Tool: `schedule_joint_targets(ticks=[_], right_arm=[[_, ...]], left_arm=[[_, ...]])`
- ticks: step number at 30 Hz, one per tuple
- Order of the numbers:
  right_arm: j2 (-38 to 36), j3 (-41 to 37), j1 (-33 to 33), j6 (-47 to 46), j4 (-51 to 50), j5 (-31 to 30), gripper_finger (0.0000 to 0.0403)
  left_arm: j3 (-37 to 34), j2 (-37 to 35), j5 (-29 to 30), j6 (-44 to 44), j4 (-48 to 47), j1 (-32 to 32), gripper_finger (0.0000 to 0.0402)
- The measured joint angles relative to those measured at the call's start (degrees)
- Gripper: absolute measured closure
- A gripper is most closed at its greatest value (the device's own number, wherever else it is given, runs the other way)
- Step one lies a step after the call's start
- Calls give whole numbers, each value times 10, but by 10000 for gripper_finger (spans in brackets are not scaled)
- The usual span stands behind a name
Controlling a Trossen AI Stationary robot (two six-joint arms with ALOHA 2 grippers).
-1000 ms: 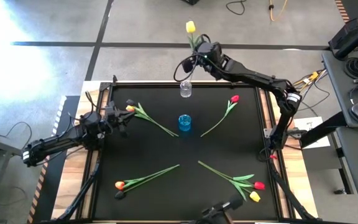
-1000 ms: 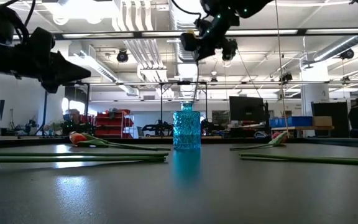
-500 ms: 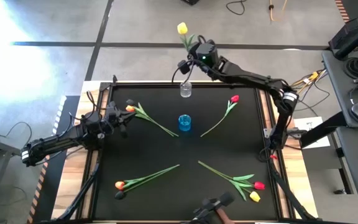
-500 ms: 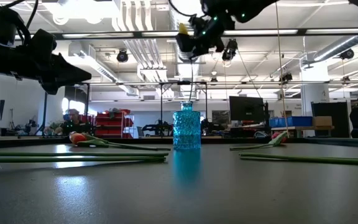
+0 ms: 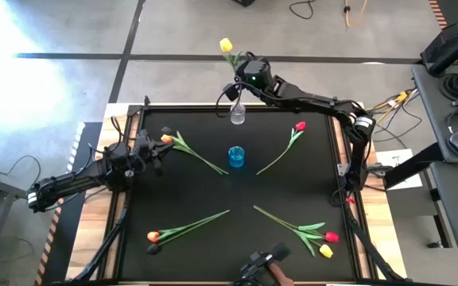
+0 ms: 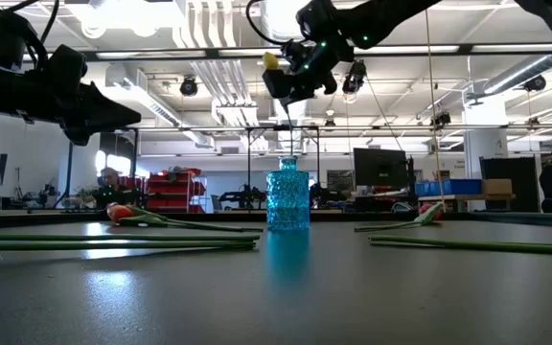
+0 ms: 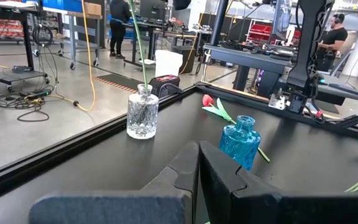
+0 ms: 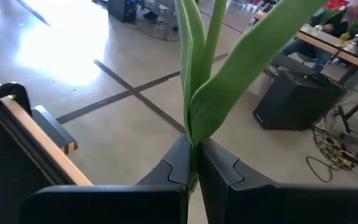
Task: Sort flowers into vase by color
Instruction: Put the top yellow tulip flower into the transparent vase
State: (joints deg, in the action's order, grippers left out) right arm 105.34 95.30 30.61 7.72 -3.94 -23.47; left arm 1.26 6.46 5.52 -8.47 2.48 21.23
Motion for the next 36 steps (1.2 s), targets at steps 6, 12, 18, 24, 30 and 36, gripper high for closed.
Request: schedule_joint_targets(ticks=[6, 12, 18, 24, 30, 36], right_arm=[[0, -30, -2, -16, 2, 10, 390], [0, -67, -9, -27, 49, 12, 390], [0, -84, -14, -33, 60, 14, 390], [0, -86, -14, -33, 59, 14, 390], [0, -91, -15, -46, 46, 14, 363], [0, -94, -15, -82, 32, 15, 312]], left_arm=[[0, 1, 0, 0, 0, 0, 402], [0, 5, 0, 0, 0, 0, 402], [0, 8, 0, 0, 0, 0, 402], [0, 12, 0, 0, 0, 0, 402], [0, 12, 0, 0, 1, 0, 402], [0, 12, 0, 0, 1, 0, 402]])
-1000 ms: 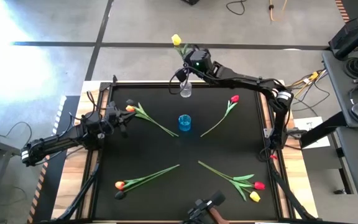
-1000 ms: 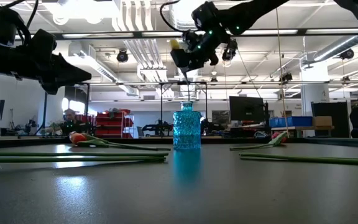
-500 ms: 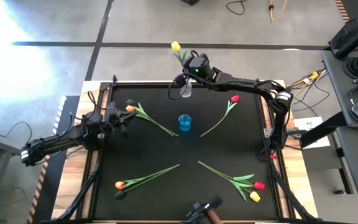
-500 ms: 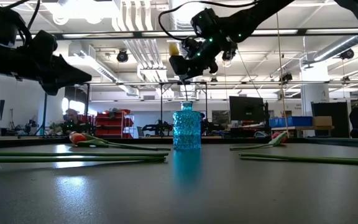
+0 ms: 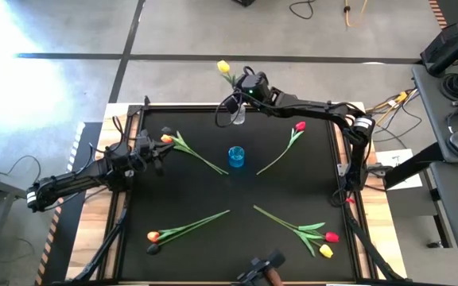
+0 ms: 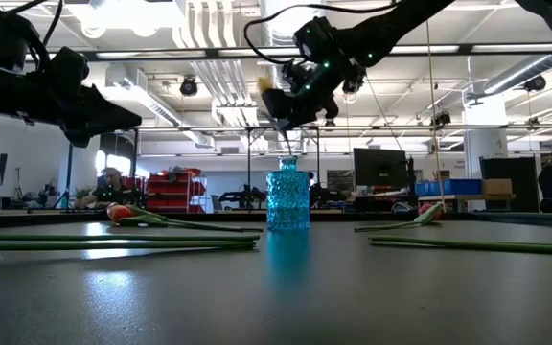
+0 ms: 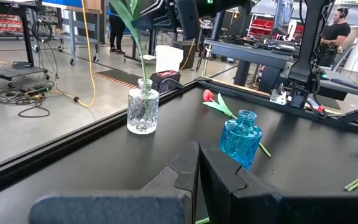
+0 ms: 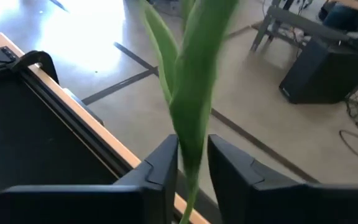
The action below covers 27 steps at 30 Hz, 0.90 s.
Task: Sort flowers into vase by color
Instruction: Put the top yellow tulip flower into the transparent vase, then put the top orange tulip flower into the transparent vase
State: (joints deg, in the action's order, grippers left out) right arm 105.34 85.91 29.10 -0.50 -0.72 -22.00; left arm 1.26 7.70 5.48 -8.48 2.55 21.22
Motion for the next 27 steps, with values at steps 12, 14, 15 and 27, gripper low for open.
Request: schedule_joint_targets(ticks=[12, 14, 15, 27], right_arm=[[-13, 15, -17, -74, -51, 0, 235], [-16, 31, -25, -80, -91, 0, 225], [-17, 43, -29, -84, -111, 0, 220], [-32, 198, -87, -90, -365, 30, 242]], left_arm=[[0, 7, 0, 0, 0, 0, 402], [0, 9, 0, 0, 2, 0, 402], [0, 10, -1, 0, 5, 0, 402], [12, 27, 75, -137, 93, 2, 402]])
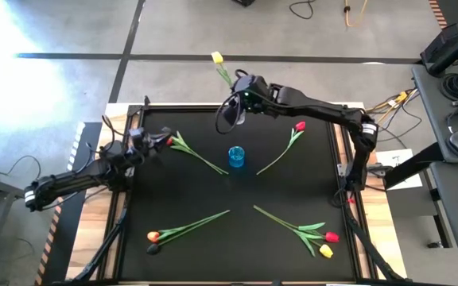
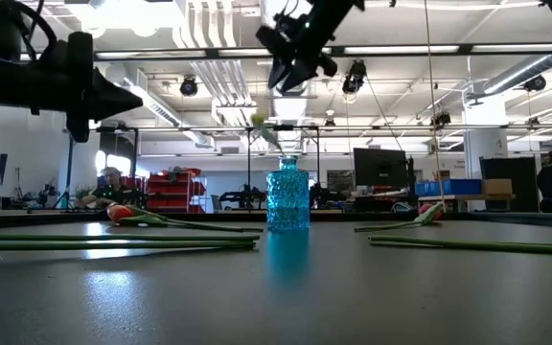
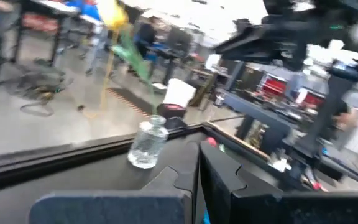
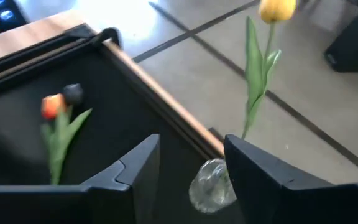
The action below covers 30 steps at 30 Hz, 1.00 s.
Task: Sort flowers into vase by color
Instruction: Put the top orange tulip flower into the transparent vase
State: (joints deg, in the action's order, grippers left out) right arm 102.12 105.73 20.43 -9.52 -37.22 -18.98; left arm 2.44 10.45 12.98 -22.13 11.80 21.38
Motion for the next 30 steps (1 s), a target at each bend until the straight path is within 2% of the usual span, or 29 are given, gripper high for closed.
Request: schedule_joint_targets(ticks=[4, 9, 13, 17, 23, 30], right_arm=[[-17, 7, -1, -1, -73, 0, 295], [-61, -65, -3, -16, -79, -1, 382], [-106, -139, -3, -35, -69, -3, 390], [-162, -210, -3, -37, -53, -5, 390], [-252, -293, 15, -19, -25, -5, 390], [-331, -344, 45, 16, -23, 1, 390]], left_arm=[[48, 24, 6, -13, -61, 3, 402], [134, 86, 10, -43, -173, 3, 402], [219, 160, 8, -152, -341, 3, 402], [295, 238, -1, -317, -488, 3, 402], [351, 339, -10, -466, -510, 3, 380], [365, 462, -48, -587, -495, -5, 286]])
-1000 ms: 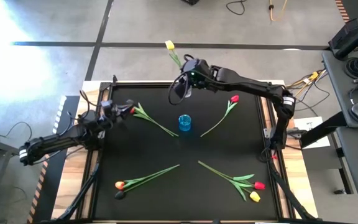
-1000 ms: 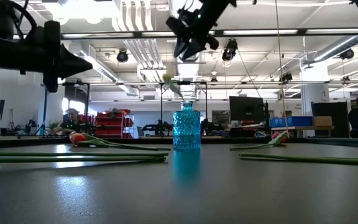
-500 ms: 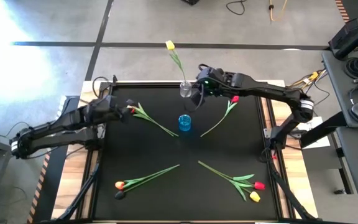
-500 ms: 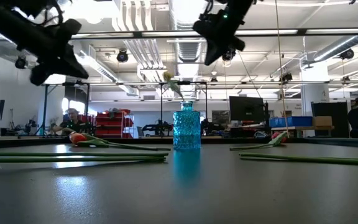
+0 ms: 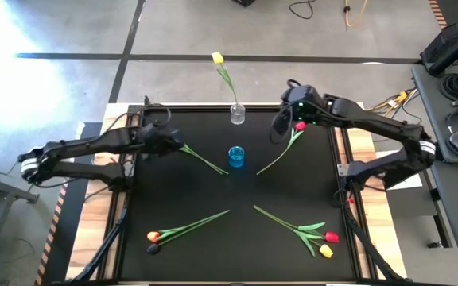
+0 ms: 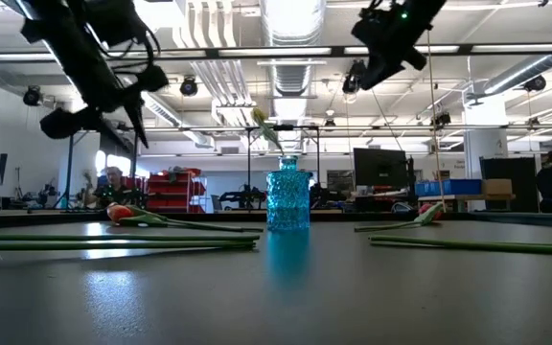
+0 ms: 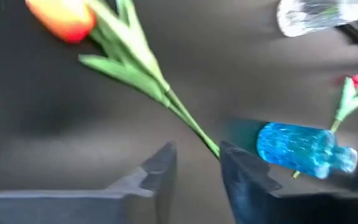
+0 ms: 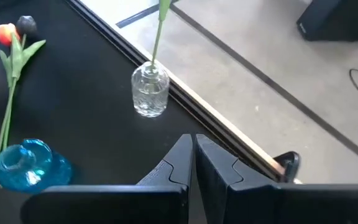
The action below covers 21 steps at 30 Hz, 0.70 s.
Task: Sort flowers into vase by color
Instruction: Put the top orange tulip flower into the transparent vase
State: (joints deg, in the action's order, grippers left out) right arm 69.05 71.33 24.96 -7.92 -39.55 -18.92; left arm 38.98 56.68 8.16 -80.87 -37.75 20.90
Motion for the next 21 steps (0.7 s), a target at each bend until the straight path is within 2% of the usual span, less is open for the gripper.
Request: schedule_joint_targets(ticks=[4, 7, 11, 21], right_arm=[[-28, -9, 15, 26, -1, 23, 390], [-42, -11, 21, 45, -1, 35, 390], [-52, -11, 23, 73, -1, 40, 390], [-57, -11, 23, 95, -5, 53, 390]], left_arm=[[-6, 59, -8, -56, 56, -9, 236], [-13, 105, -12, -87, 117, -10, 221], [-21, 170, -12, -126, 178, -9, 224], [-2, 271, 16, -168, 213, -8, 252]])
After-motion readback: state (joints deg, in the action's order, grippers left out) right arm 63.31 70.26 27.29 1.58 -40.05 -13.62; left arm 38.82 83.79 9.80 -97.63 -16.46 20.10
